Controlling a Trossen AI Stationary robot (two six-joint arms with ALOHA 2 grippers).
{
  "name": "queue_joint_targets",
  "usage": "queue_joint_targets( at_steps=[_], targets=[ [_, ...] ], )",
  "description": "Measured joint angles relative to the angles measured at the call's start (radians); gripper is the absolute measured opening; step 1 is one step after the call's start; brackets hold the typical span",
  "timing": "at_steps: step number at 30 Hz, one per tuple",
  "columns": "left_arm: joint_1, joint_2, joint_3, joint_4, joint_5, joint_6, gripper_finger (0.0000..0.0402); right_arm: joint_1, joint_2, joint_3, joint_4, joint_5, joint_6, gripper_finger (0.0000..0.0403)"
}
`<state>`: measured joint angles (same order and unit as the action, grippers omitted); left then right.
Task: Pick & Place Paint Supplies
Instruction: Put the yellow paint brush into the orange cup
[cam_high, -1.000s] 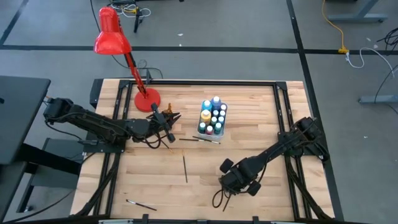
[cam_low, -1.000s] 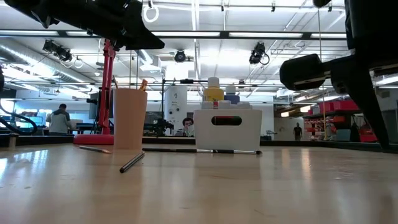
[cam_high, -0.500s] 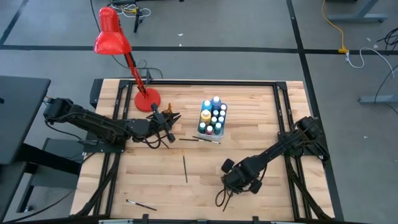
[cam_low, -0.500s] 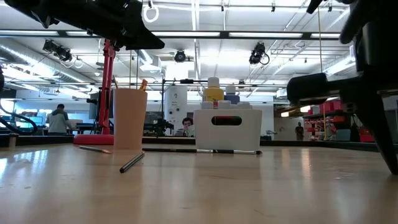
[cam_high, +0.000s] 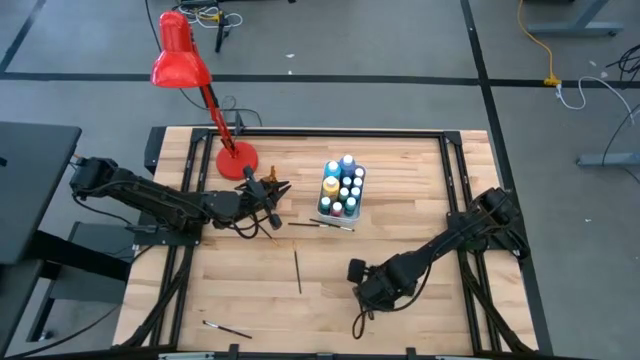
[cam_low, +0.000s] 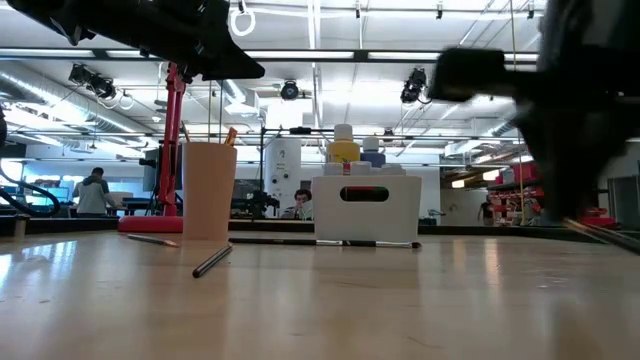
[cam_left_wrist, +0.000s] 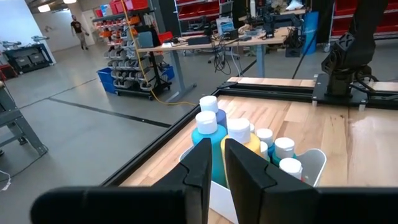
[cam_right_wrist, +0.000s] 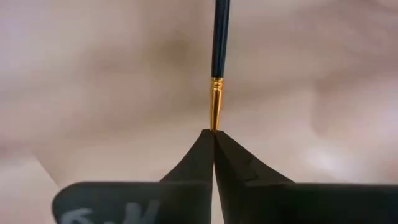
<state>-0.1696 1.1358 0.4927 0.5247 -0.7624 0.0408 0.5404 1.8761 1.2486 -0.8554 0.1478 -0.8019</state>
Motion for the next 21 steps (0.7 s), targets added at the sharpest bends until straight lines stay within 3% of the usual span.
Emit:
queue_joint_targets(
  at_steps=[3, 6, 10, 14, 18, 21],
  targets=[
    [0.000, 0.000, 0.000, 0.002, 0.002, -0.008, 0.0055, 0.008, 0.000, 0.066, -0.064, 0.199, -0.086, 0.0003],
    [0.003, 0.000, 0.000, 0.010, 0.073, -0.058, 0.0055, 0.011, -0.002, 0.132, -0.055, 0.391, -0.153, 0.0003],
    [0.012, 0.000, 0.000, 0.019, 0.283, -0.180, 0.0055, 0.010, -0.002, 0.163, 0.039, 0.614, -0.273, 0.0002],
    [0.015, 0.005, 0.000, 0.024, 0.491, -0.265, 0.0056, 0.007, -0.002, 0.163, 0.193, 0.834, -0.517, 0.0002],
    [0.015, 0.009, 0.000, 0.031, 0.522, -0.340, 0.0064, -0.004, -0.002, 0.163, 0.366, 0.932, -0.698, 0.0002],
    [0.016, 0.019, 0.000, 0.025, 0.545, -0.401, 0.0074, -0.017, -0.002, 0.163, 0.498, 0.912, -0.840, 0.0002]
  ],
)
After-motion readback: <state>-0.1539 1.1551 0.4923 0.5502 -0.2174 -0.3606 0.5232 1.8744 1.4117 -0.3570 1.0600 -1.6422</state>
